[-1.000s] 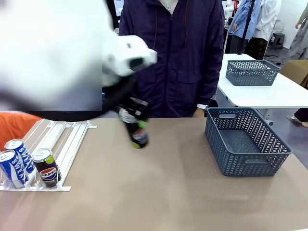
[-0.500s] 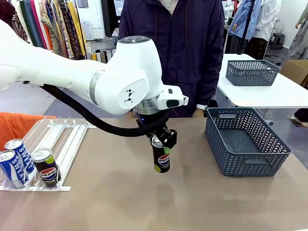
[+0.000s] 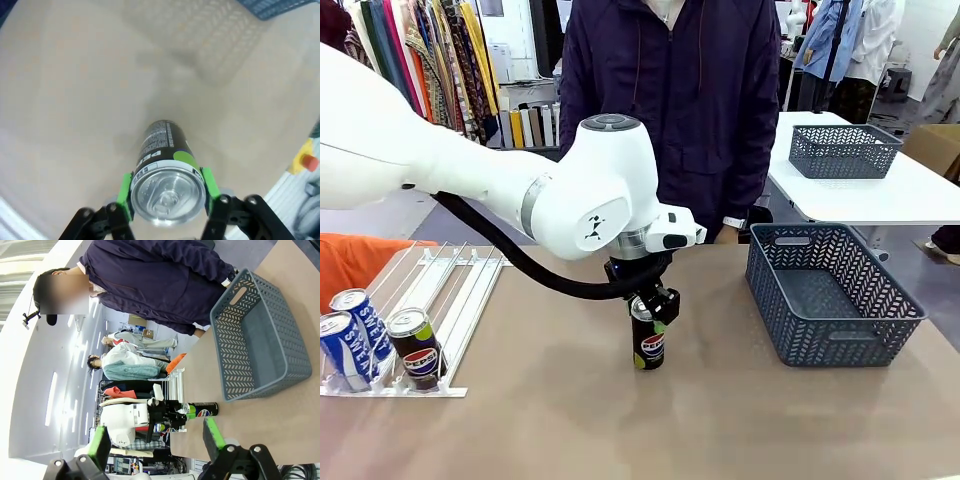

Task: Retrieve and store the cans from the dispenser.
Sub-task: Pick up one can from the Automatic Can Dispenser and place it in the middle of the table.

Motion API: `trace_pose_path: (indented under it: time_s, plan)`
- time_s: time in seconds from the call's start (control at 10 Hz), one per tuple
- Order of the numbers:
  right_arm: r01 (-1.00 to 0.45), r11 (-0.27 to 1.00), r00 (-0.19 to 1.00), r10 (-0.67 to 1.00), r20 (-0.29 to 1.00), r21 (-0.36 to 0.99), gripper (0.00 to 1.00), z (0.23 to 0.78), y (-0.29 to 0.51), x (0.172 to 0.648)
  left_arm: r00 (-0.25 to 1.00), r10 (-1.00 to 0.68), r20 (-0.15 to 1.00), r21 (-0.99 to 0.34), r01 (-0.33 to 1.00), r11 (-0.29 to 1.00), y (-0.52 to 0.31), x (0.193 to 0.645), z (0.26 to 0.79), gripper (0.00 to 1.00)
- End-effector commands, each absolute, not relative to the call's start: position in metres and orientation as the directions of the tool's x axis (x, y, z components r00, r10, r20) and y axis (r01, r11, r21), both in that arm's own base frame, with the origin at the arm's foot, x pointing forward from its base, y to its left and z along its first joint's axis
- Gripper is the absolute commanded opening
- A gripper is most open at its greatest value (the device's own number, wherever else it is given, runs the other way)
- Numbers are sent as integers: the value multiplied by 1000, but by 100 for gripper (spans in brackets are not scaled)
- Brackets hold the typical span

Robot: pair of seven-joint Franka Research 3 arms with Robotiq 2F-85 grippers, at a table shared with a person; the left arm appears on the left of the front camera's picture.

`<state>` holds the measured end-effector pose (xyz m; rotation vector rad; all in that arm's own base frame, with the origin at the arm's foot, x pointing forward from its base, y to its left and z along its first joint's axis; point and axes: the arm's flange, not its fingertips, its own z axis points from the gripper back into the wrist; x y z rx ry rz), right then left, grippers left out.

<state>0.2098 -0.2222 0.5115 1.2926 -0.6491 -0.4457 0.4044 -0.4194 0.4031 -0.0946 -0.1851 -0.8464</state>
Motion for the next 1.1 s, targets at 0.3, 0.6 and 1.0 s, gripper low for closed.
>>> trace_pose_path:
  time_s: [0.3,0.6,1.0]
  plan:
    - [-86,228,735,-642,216,970,100,514,-223,213,685,-701,197,73,703,707,-423,405,400,0]
    - [-86,228,735,-642,216,970,100,514,-223,213,697,-693,181,69,694,716,-422,404,400,100]
    - [-86,228,735,-642,216,970,100,514,-223,213,746,-633,208,75,633,771,-411,399,422,100]
